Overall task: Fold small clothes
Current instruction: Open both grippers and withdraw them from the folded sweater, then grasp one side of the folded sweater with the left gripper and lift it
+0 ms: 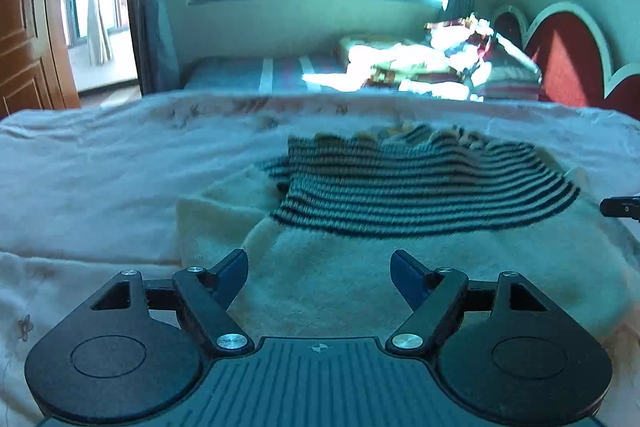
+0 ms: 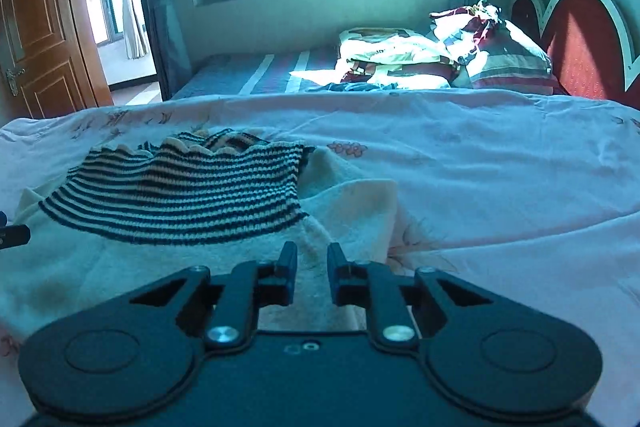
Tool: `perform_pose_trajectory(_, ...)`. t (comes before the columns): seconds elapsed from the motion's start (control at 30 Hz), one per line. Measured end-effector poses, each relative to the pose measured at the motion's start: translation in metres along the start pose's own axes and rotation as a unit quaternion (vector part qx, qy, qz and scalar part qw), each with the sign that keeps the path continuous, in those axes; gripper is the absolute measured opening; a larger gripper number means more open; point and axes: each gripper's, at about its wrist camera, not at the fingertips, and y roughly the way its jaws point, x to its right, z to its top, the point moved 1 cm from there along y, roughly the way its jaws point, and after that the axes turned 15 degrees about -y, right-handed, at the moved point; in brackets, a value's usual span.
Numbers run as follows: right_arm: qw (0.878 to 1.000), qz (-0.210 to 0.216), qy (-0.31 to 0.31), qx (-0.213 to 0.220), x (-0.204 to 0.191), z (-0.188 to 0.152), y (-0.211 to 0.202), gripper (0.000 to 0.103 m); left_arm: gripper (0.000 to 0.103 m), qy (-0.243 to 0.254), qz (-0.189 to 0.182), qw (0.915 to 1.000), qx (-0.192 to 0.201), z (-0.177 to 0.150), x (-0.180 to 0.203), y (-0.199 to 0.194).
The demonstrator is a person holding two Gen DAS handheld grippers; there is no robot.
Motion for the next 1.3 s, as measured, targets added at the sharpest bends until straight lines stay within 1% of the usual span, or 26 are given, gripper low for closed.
perform_pose_trajectory(0.03, 1.0, -0.001, 0.001, -0.022, 0.002, -0.003, 0.011, 0.014, 0.081, 0.0, -0.001, 0.9997, -0.023, -0.003, -0.004, 0.011)
perform_pose_trajectory(0.07, 0.999, -0.005, 0.004, -0.035, 0.005, -0.007, 0.018, 0.015, 0.082, -0.003, -0.007, 0.9998, -0.017, -0.003, -0.006, 0.011)
perform_pose_trajectory(0.1, 0.999, -0.006, 0.008, -0.031, 0.007, -0.01, 0.017, 0.015, 0.082, -0.001, -0.005, 0.9998, -0.022, -0.001, -0.005, 0.008)
perform_pose_trajectory(0.13, 0.999, -0.006, 0.012, -0.033, 0.009, -0.009, 0.012, 0.017, 0.083, 0.005, 0.004, 0.9998, -0.016, 0.001, -0.002, 0.003)
perform_pose_trajectory(0.17, 1.0, -0.008, 0.014, -0.02, 0.009, -0.008, 0.002, 0.02, 0.083, 0.012, 0.014, 0.9998, 0.004, 0.0, 0.0, -0.006)
perform_pose_trajectory(0.2, 1.0, -0.009, 0.015, -0.001, 0.008, -0.009, -0.01, 0.021, 0.083, 0.01, 0.008, 0.9998, 0.016, -0.001, -0.001, -0.011)
perform_pose_trajectory(0.23, 1.0, -0.004, 0.015, 0.011, 0.007, -0.011, -0.019, 0.022, 0.083, 0.004, 0.004, 0.9999, 0.009, -0.004, -0.003, -0.011)
perform_pose_trajectory(0.27, 1.0, 0.005, 0.011, 0.019, 0.005, -0.013, -0.026, 0.022, 0.083, 0.003, 0.018, 0.9998, -0.012, -0.008, -0.006, -0.003)
perform_pose_trajectory(0.3, 1.0, 0.013, 0.0, 0.019, 0.002, -0.018, -0.027, 0.022, 0.088, 0.0, 0.021, 0.9997, -0.011, -0.013, -0.007, 0.0)
perform_pose_trajectory(0.33, 1.0, 0.016, -0.012, 0.006, -0.002, -0.021, -0.023, 0.021, 0.091, -0.018, 0.017, 0.9997, -0.007, -0.015, -0.012, 0.002)
perform_pose_trajectory(0.37, 0.999, 0.01, -0.026, -0.023, -0.006, -0.028, -0.013, 0.022, 0.092, -0.034, 0.013, 0.9993, -0.01, -0.014, -0.016, 0.005)
perform_pose_trajectory(0.4, 0.999, 0.005, -0.034, -0.022, -0.008, -0.032, -0.011, 0.023, 0.093, -0.035, 0.016, 0.9992, -0.013, -0.013, -0.016, 0.006)
perform_pose_trajectory(0.47, 0.999, 0.009, -0.024, -0.023, -0.007, -0.026, -0.015, 0.023, 0.093, -0.028, 0.032, 0.9989, -0.021, -0.009, -0.011, 0.002)
perform_pose_trajectory(0.53, 1.0, 0.018, -0.005, -0.007, -0.002, -0.02, -0.027, 0.026, 0.093, -0.018, 0.048, 0.9985, -0.019, -0.008, -0.007, -0.007)
perform_pose_trajectory(0.6, 1.0, 0.019, -0.002, 0.011, 0.0, -0.018, -0.04, 0.029, 0.093, -0.018, 0.049, 0.9985, -0.017, -0.009, -0.006, -0.017)
perform_pose_trajectory(0.73, 0.999, 0.031, -0.005, 0.019, 0.002, -0.015, -0.055, 0.033, 0.093, -0.024, 0.053, 0.9981, -0.017, -0.014, -0.006, -0.033)
perform_pose_trajectory(0.93, 0.999, 0.045, 0.002, 0.03, 0.003, -0.013, -0.069, 0.037, 0.093, -0.053, 0.039, 0.9977, -0.014, -0.027, -0.008, -0.063)
perform_pose_trajectory(1.0, 0.998, 0.054, 0.007, 0.033, 0.002, -0.014, -0.072, 0.037, 0.093, -0.077, 0.035, 0.9964, -0.01, -0.037, -0.013, -0.076)
perform_pose_trajectory(1.07, 0.997, 0.065, 0.011, 0.035, 0.001, -0.015, -0.075, 0.036, 0.092, -0.132, 0.017, 0.991, -0.01, -0.049, -0.025, -0.086)
perform_pose_trajectory(1.1, 0.997, 0.072, 0.013, 0.036, 0.0, -0.015, -0.076, 0.034, 0.092, -0.172, 0.002, 0.9851, -0.008, -0.056, -0.034, -0.089)
perform_pose_trajectory(1.13, 0.996, 0.08, 0.014, 0.041, 0.0, -0.016, -0.077, 0.026, 0.087, -0.218, -0.02, 0.9758, -0.005, -0.064, -0.045, -0.091)
perform_pose_trajectory(1.17, 0.995, 0.088, 0.015, 0.045, -0.002, -0.016, -0.079, 0.017, 0.067, -0.272, -0.045, 0.9614, -0.005, -0.072, -0.057, -0.09)
perform_pose_trajectory(1.2, 0.994, 0.098, 0.015, 0.049, -0.004, -0.015, -0.08, 0.015, 0.061, -0.318, -0.06, 0.9462, -0.011, -0.079, -0.068, -0.086)
perform_pose_trajectory(1.23, 0.993, 0.106, 0.014, 0.052, -0.006, -0.015, -0.081, 0.014, 0.06, -0.359, -0.069, 0.9308, -0.019, -0.087, -0.077, -0.078)
perform_pose_trajectory(1.27, 0.992, 0.112, 0.015, 0.054, -0.007, -0.014, -0.081, 0.014, 0.06, -0.378, -0.067, 0.9229, -0.023, -0.091, -0.081, -0.073)
perform_pose_trajectory(1.3, 0.992, 0.116, 0.015, 0.053, -0.01, -0.013, -0.08, 0.014, 0.06, -0.392, -0.072, 0.9171, -0.013, -0.094, -0.084, -0.07)
